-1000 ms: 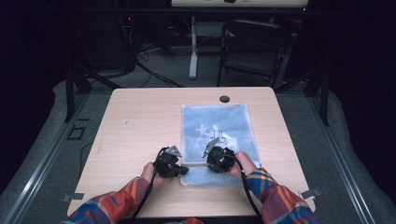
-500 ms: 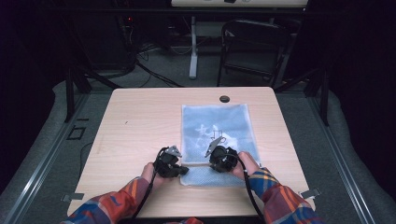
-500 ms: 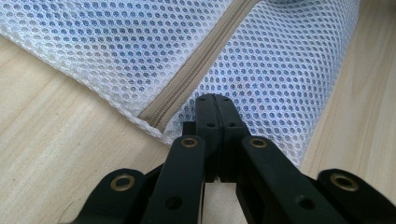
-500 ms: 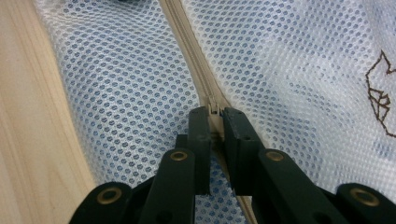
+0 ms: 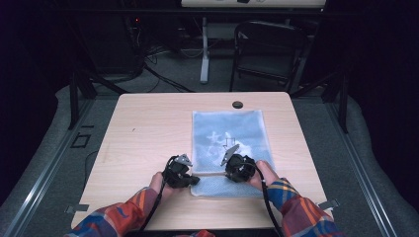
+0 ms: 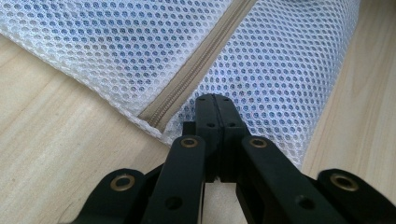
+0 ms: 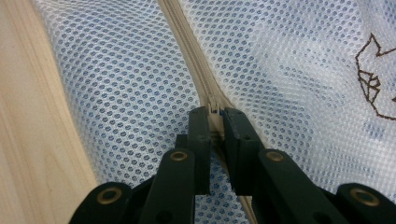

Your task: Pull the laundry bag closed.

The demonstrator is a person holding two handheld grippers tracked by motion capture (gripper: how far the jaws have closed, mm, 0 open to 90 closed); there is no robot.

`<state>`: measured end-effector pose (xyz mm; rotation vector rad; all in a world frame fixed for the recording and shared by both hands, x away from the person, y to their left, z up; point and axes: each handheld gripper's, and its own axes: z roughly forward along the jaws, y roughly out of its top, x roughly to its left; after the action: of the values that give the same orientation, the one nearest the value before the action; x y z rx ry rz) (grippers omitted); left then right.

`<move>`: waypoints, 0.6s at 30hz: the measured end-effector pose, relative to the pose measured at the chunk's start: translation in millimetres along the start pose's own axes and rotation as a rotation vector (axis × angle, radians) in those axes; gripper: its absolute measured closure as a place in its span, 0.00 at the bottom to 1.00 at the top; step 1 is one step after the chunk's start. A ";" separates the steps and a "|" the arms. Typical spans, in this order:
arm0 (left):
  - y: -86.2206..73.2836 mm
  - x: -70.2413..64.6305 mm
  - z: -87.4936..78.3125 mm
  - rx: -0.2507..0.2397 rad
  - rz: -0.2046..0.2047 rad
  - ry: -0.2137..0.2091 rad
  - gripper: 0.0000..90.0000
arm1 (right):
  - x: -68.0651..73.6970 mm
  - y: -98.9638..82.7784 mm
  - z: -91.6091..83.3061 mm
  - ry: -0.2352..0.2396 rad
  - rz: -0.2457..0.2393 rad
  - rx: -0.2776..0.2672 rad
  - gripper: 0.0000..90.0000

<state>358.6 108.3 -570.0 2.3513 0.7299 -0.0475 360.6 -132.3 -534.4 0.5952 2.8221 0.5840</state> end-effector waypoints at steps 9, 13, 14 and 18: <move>0.0 -0.1 0.0 0.000 0.001 0.000 1.00 | -3.2 -5.8 -3.6 -0.007 0.009 0.008 0.91; 0.2 -0.2 -0.1 0.004 0.006 0.002 1.00 | -4.6 -9.5 -4.8 -0.007 0.018 0.007 0.91; 0.2 -0.3 -0.1 0.004 0.006 0.005 1.00 | -5.2 -11.2 -5.7 -0.010 0.023 0.010 0.91; 0.2 0.0 -0.2 0.004 0.006 0.003 1.00 | -6.2 -14.8 -6.9 -0.014 0.027 0.014 0.91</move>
<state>358.6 108.4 -569.8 2.3576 0.7245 -0.0431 359.2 -149.7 -533.7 0.6385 2.8111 0.5630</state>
